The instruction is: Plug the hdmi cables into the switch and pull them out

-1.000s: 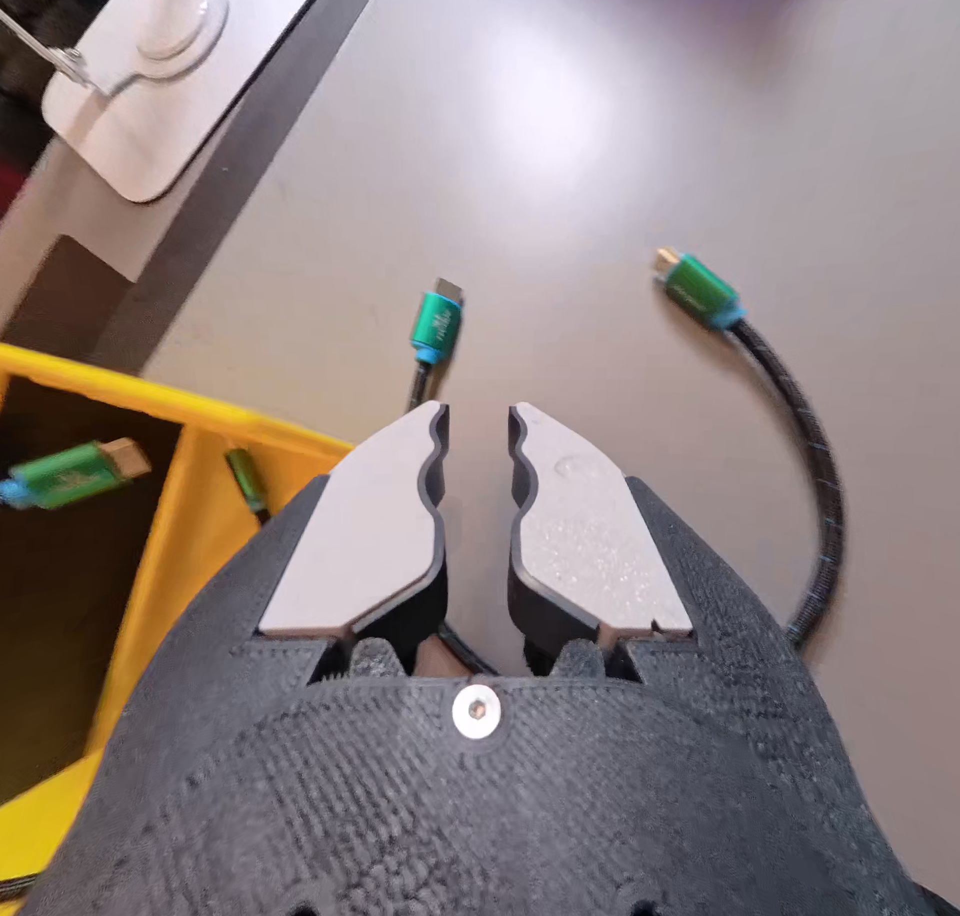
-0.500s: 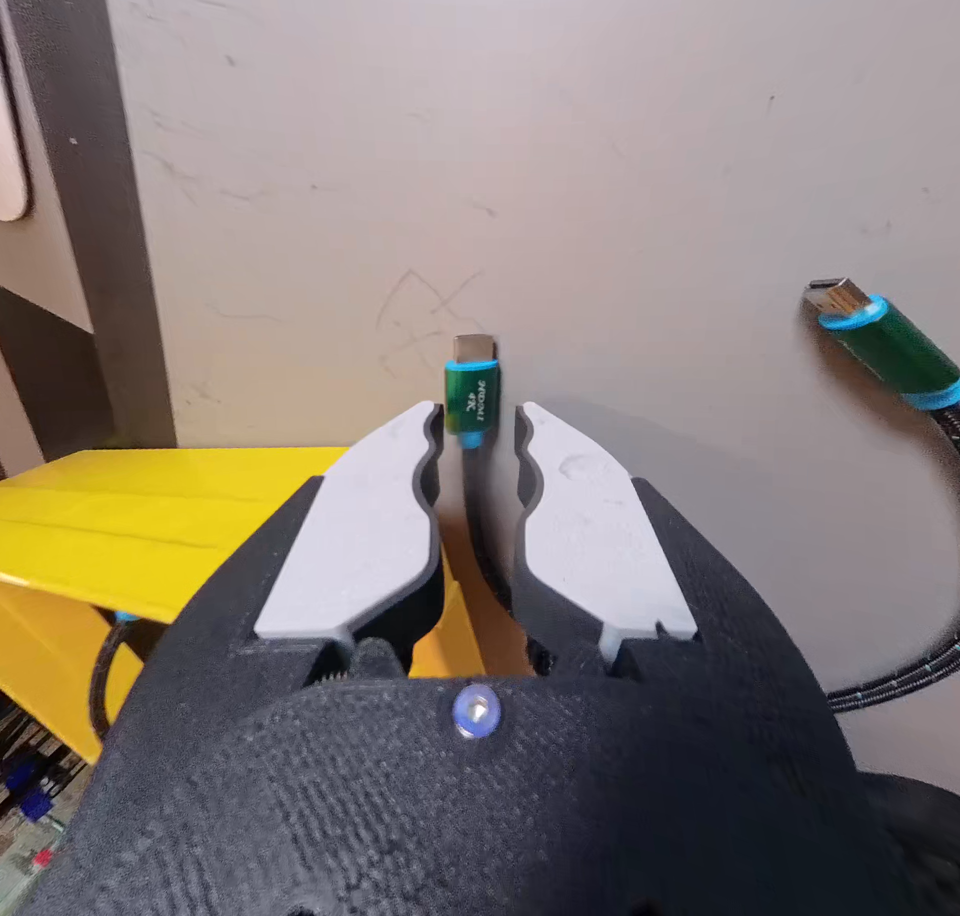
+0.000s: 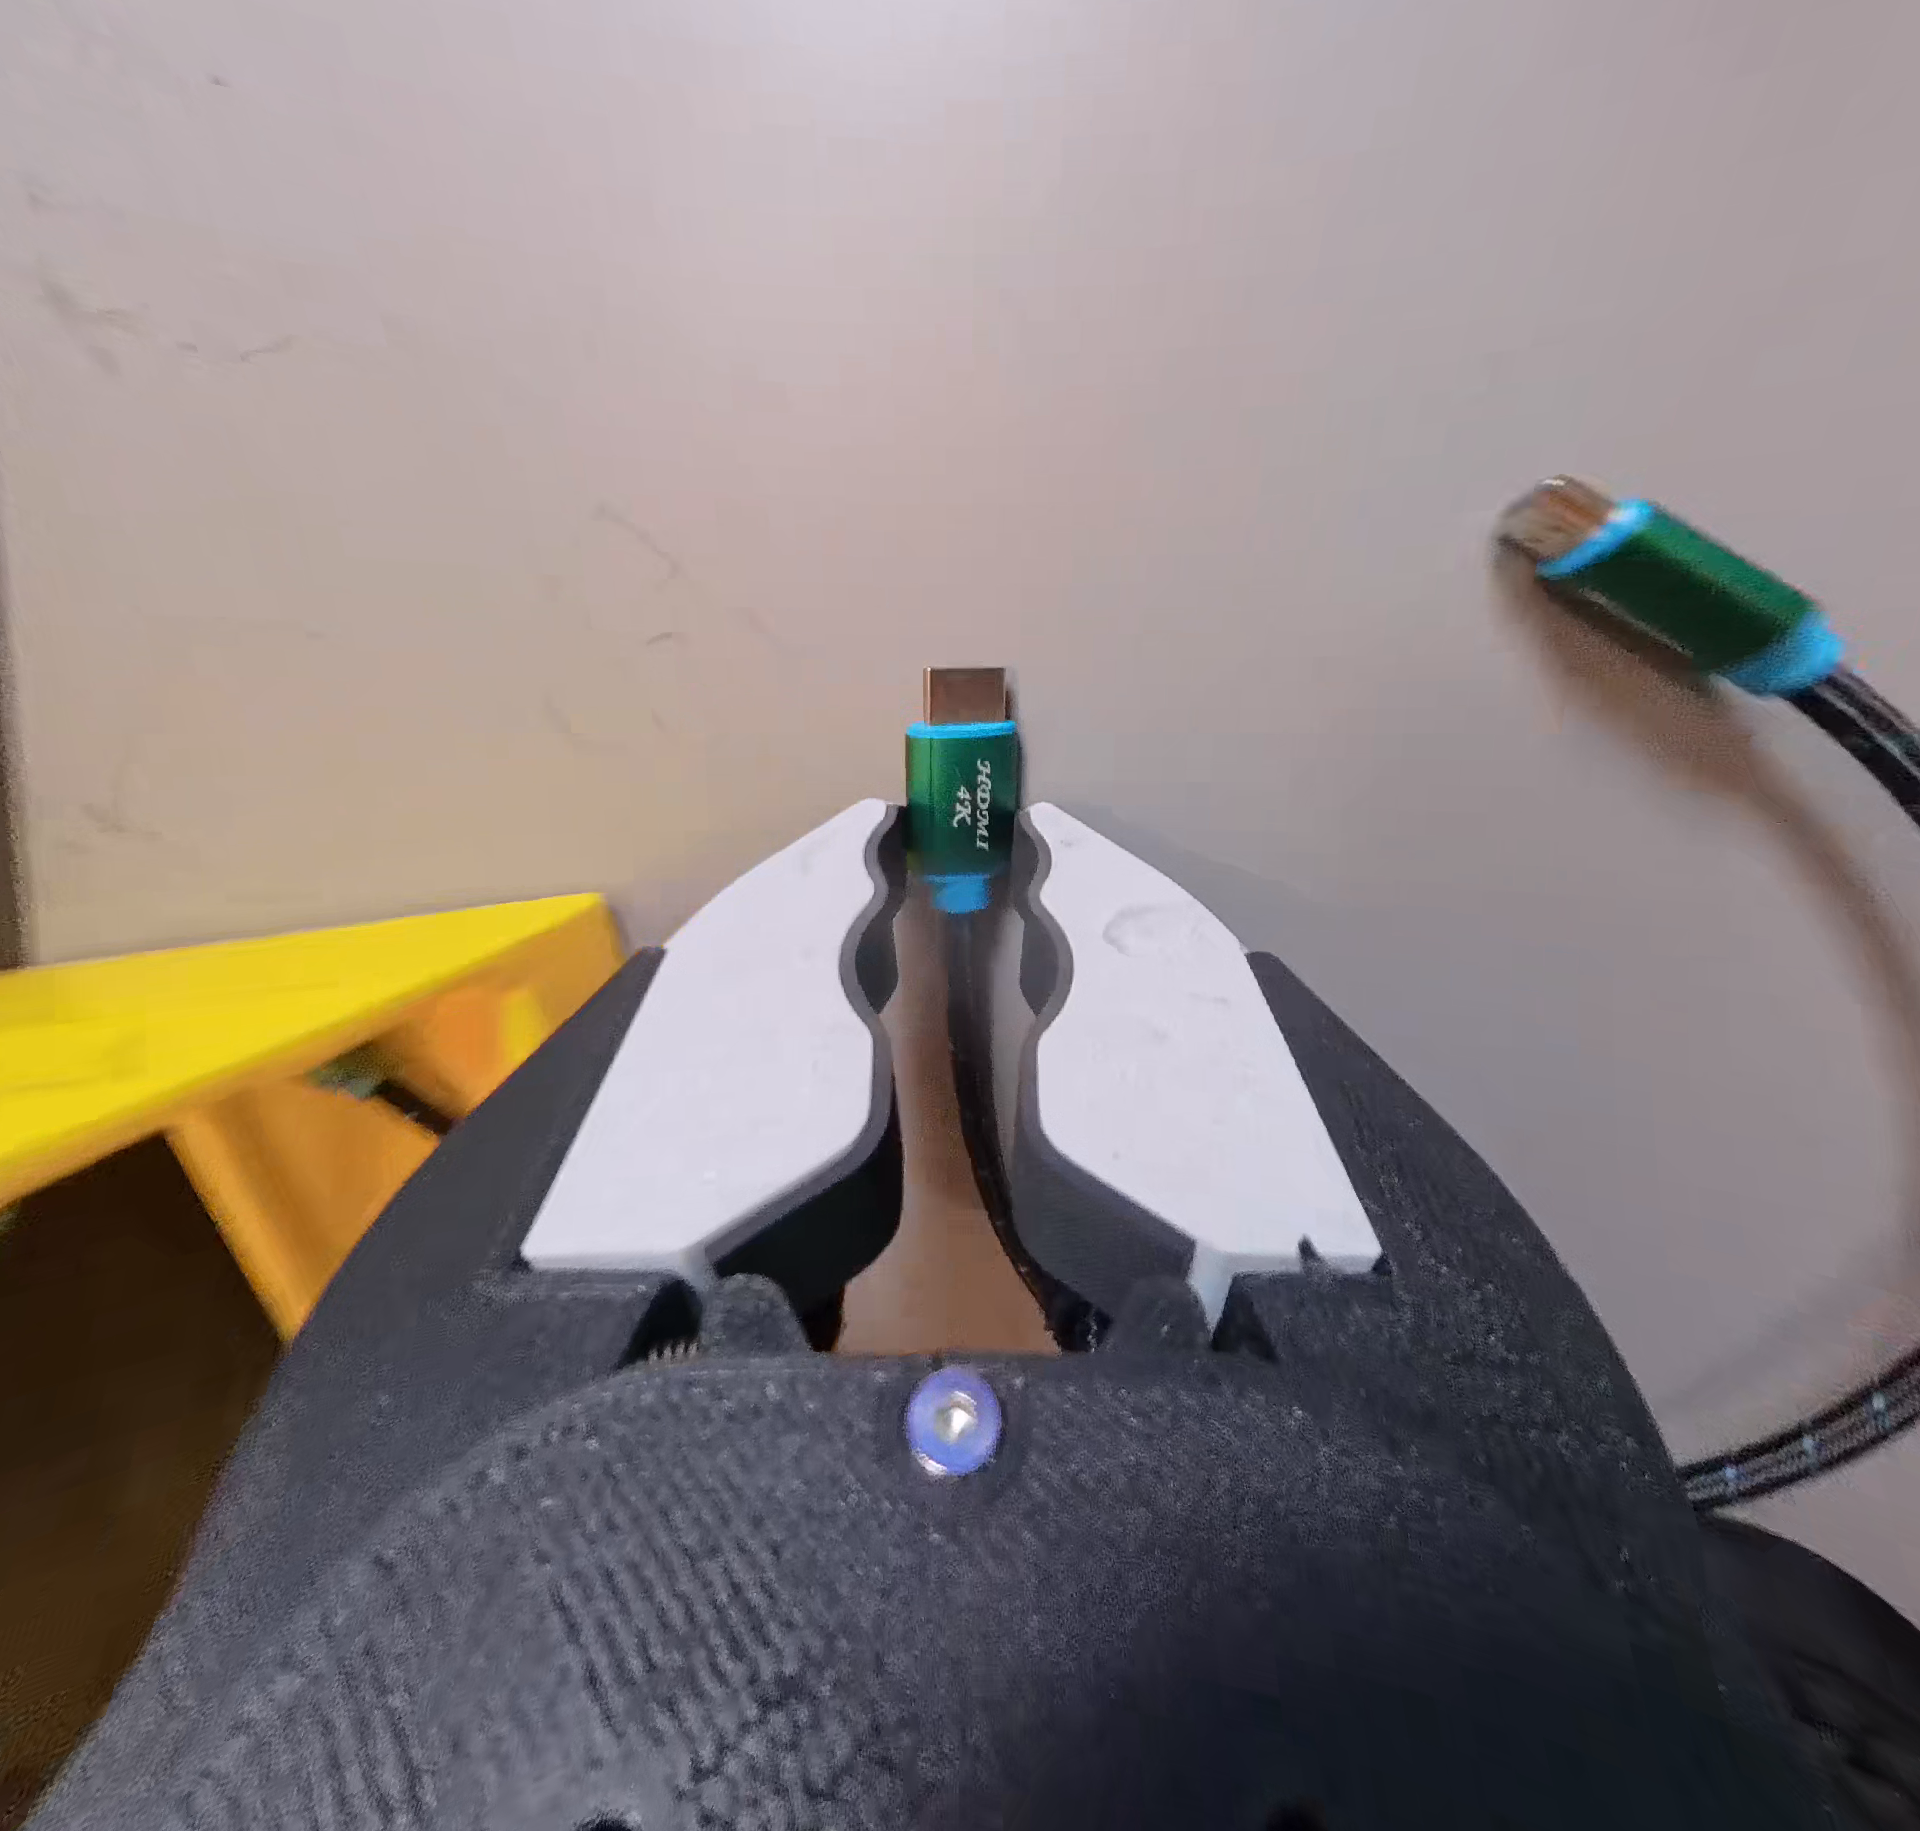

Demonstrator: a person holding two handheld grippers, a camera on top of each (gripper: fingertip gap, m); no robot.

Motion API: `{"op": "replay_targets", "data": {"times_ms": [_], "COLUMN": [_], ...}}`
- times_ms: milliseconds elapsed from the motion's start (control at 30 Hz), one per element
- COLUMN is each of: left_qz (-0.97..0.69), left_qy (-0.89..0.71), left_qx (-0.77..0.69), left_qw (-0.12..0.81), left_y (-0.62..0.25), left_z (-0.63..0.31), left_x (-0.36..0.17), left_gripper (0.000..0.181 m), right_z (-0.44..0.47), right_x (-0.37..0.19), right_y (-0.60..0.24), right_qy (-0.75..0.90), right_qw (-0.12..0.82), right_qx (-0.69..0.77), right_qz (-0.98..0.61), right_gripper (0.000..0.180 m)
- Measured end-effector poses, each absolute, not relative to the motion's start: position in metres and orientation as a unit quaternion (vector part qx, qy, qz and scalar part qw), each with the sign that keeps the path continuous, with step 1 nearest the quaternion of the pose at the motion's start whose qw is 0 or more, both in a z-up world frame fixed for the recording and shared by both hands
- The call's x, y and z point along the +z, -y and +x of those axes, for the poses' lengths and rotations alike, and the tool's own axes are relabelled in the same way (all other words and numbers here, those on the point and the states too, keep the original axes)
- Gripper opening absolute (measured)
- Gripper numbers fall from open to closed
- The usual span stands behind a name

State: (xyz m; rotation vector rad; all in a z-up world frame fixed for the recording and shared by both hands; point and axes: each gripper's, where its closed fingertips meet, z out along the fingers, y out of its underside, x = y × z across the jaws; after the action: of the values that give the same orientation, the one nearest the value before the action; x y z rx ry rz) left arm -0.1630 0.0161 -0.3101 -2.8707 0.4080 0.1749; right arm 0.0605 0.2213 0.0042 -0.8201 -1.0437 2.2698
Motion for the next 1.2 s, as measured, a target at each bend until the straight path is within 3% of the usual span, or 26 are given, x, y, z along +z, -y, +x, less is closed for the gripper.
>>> {"op": "replay_targets", "data": {"times_ms": [33, 200, 367, 500, 600, 733, 967, 1200], "left_qz": [-0.979, -0.966, -0.963, -0.952, -0.948, -0.908, -0.847, -0.838], "left_qy": [-0.147, -0.127, -0.086, -0.067, -0.083, -0.061, -0.197, -0.208], "left_qx": [0.027, -0.062, -0.117, -0.138, -0.130, -0.140, -0.147, -0.175], "left_qw": [0.139, 0.218, 0.226, 0.265, 0.280, 0.389, 0.472, 0.474], "left_y": [-0.015, -0.007, 0.004, -0.003, -0.004, -0.001, 0.035, -0.010], "left_z": [-0.151, -0.126, -0.123, -0.120, -0.117, -0.133, -0.096, -0.051], "left_x": [-0.309, -0.295, -0.308, -0.310, -0.305, -0.232, -0.102, -0.104], "left_gripper": [0.020, 0.023, 0.032, 0.015, 0.015, 0.014, 0.012, 0.011], "right_z": [0.060, 0.057, 0.050, 0.044, 0.039, 0.034, 0.025, 0.019], "right_x": [0.004, 0.002, -0.001, -0.005, -0.010, -0.019, -0.058, -0.087], "right_y": [-0.221, -0.218, -0.208, -0.199, -0.195, -0.185, -0.143, -0.100], "right_qy": [0.383, 0.387, 0.401, 0.415, 0.423, 0.453, 0.582, 0.661], "right_qw": [0.252, 0.245, 0.235, 0.225, 0.218, 0.205, 0.167, 0.114], "right_qx": [0.836, 0.836, 0.832, 0.828, 0.823, 0.810, 0.740, 0.692], "right_qz": [-0.301, -0.302, -0.304, -0.303, -0.309, -0.310, -0.294, -0.267], "right_gripper": [0.025, 0.025, 0.025, 0.025, 0.025, 0.025, 0.025, 0.025]}}
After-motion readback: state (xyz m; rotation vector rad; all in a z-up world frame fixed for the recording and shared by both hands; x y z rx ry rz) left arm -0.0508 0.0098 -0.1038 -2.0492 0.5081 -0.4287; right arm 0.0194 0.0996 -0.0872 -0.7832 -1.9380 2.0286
